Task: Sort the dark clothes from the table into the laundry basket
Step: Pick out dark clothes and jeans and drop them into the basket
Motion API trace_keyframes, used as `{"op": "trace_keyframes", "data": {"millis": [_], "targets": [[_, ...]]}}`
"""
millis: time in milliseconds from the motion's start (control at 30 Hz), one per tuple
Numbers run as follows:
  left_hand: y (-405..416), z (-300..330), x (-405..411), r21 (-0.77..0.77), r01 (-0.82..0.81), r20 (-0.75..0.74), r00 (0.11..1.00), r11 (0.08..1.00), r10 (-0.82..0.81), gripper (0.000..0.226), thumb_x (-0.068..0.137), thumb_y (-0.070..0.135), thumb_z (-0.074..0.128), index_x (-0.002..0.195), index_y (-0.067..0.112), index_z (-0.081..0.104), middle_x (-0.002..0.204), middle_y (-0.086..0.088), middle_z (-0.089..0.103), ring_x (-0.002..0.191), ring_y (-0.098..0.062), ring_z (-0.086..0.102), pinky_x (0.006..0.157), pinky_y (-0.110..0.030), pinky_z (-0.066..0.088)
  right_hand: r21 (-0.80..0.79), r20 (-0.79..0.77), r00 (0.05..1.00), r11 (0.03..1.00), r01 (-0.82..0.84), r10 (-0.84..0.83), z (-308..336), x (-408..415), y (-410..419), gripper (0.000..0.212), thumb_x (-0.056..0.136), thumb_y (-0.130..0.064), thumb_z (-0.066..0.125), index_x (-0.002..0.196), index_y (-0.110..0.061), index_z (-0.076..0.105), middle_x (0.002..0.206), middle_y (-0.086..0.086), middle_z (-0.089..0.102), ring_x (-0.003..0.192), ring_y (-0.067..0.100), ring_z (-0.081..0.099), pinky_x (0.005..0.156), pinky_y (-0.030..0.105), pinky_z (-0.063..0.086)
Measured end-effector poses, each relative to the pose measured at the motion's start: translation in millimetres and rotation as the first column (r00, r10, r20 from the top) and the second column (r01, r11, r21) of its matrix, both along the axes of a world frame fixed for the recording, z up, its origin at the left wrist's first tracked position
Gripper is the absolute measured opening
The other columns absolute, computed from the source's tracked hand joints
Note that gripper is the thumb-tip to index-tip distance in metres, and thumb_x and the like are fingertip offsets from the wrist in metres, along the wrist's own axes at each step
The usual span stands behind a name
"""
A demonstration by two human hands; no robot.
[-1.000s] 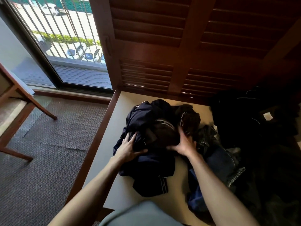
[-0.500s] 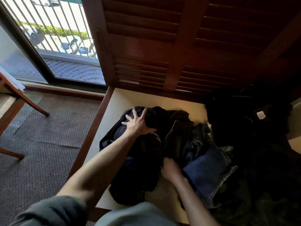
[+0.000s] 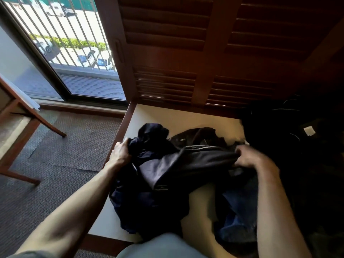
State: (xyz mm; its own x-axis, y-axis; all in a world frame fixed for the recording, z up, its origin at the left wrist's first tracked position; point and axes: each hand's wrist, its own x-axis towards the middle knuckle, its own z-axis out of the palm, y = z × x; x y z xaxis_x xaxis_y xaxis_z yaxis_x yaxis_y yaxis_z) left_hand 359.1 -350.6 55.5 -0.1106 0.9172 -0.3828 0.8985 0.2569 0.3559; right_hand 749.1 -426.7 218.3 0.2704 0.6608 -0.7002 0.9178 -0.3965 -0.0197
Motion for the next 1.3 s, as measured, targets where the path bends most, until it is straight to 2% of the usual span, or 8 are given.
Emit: {"op": "trace_keyframes", "data": {"millis": [300, 500, 667, 800, 900, 1000, 1100, 1300], "targets": [[-23.3, -14.1, -35.9, 0.051, -0.185, 0.017, 0.983, 0.981, 0.184, 0.070, 0.082, 0.004, 0.062, 0.145, 0.024, 0.041, 0.124, -0.024, 0.048, 0.112, -0.047, 0.058, 0.097, -0.049, 0.048, 0.682, -0.043, 0.894, 0.640, 0.353, -0.447, 13.3, 79.8, 52.6, 0.025, 0.088, -0.006, 0.066, 0.112, -0.011, 0.065, 0.112, 0.022, 0.065, 0.108, 0.043, 0.063, 0.088, 0.047, 0.052], [-11.4, 16.0, 36.9, 0.160, -0.094, -0.056, 0.993, 0.983, 0.104, 0.083, 0.085, 0.044, 0.071, 0.154, 0.030, 0.026, 0.163, -0.024, 0.011, 0.146, -0.051, 0.019, 0.115, -0.064, 0.019, 0.210, -0.478, 0.870, 0.947, 0.242, -0.116, -46.8, 17.2, 37.4, 0.039, 0.077, -0.028, 0.085, 0.113, -0.018, 0.073, 0.107, 0.007, 0.072, 0.101, 0.023, 0.068, 0.087, 0.036, 0.056], [-40.7, 32.4, 126.6, 0.238, 0.312, -0.015, 0.948, 0.920, -0.318, 0.065, 0.092, 0.054, 0.055, 0.151, 0.034, 0.035, 0.165, -0.014, 0.017, 0.150, -0.040, 0.017, 0.120, -0.052, 0.018, 0.679, -0.221, 0.830, 0.530, 0.508, -0.513, -106.5, 14.0, 44.2, 0.076, 0.079, -0.055, 0.075, 0.138, -0.014, 0.050, 0.144, 0.021, 0.046, 0.134, 0.043, 0.042, 0.107, 0.053, 0.039], [-56.6, 23.4, 168.4, -0.093, 0.370, 0.179, 0.919, 0.924, -0.350, 0.074, 0.092, 0.063, 0.053, 0.155, 0.036, 0.027, 0.169, -0.007, 0.011, 0.150, -0.043, 0.017, 0.120, -0.059, 0.017, 0.350, -0.214, 0.858, 0.784, 0.514, -0.467, -151.9, 18.6, 48.6, 0.122, 0.064, -0.080, 0.070, 0.157, -0.019, 0.021, 0.164, 0.015, 0.022, 0.152, 0.037, 0.018, 0.123, 0.052, 0.015], [-63.5, 18.8, 184.9, 0.147, 0.415, -0.030, 0.909, 0.898, -0.415, 0.073, 0.095, 0.055, 0.051, 0.156, 0.025, 0.026, 0.169, -0.008, 0.005, 0.155, -0.035, -0.002, 0.124, -0.052, 0.001, 0.314, 0.098, 0.989, 0.946, 0.073, -0.109, -165.1, -0.2, 49.9, 0.111, 0.067, -0.081, 0.065, 0.155, -0.023, 0.029, 0.167, 0.018, -0.007, 0.152, 0.041, -0.014, 0.120, 0.059, -0.007], [-73.9, 13.0, 194.8, 0.171, 0.585, -0.074, 0.810, 0.793, -0.581, 0.078, 0.090, 0.052, 0.060, 0.155, 0.023, 0.027, 0.164, -0.008, 0.025, 0.148, -0.032, 0.025, 0.118, -0.042, 0.023, 0.280, 0.129, 0.991, 0.956, -0.081, 0.046, -165.0, -3.9, 63.0, 0.104, 0.067, -0.079, 0.068, 0.151, -0.025, 0.037, 0.165, 0.022, -0.018, 0.150, 0.044, -0.020, 0.119, 0.063, -0.006], [-87.9, -9.8, 192.3, -0.030, 0.739, -0.135, 0.664, 0.673, -0.735, 0.095, 0.083, 0.045, 0.070, 0.158, 0.021, 0.017, 0.159, -0.012, 0.032, 0.133, -0.035, 0.046, 0.110, -0.042, 0.034, 0.216, 0.009, 0.999, 0.976, 0.033, -0.035, -167.9, 2.7, 78.5, 0.112, 0.063, -0.073, 0.078, 0.153, -0.025, 0.031, 0.164, 0.020, -0.021, 0.151, 0.046, -0.013, 0.120, 0.060, 0.002], [-82.5, -31.7, 193.3, -0.006, 0.616, -0.092, 0.784, 0.788, -0.613, 0.086, 0.095, 0.017, 0.053, 0.161, 0.023, -0.002, 0.156, -0.011, 0.038, 0.107, -0.043, 0.065, 0.083, -0.047, 0.052, 0.400, -0.372, 0.892, 0.822, 0.405, -0.259, -177.6, -8.6, 82.4, 0.063, 0.081, -0.015, 0.078, 0.138, -0.010, 0.049, 0.149, 0.019, 0.042, 0.135, 0.038, 0.045, 0.108, 0.040, 0.041]]}}
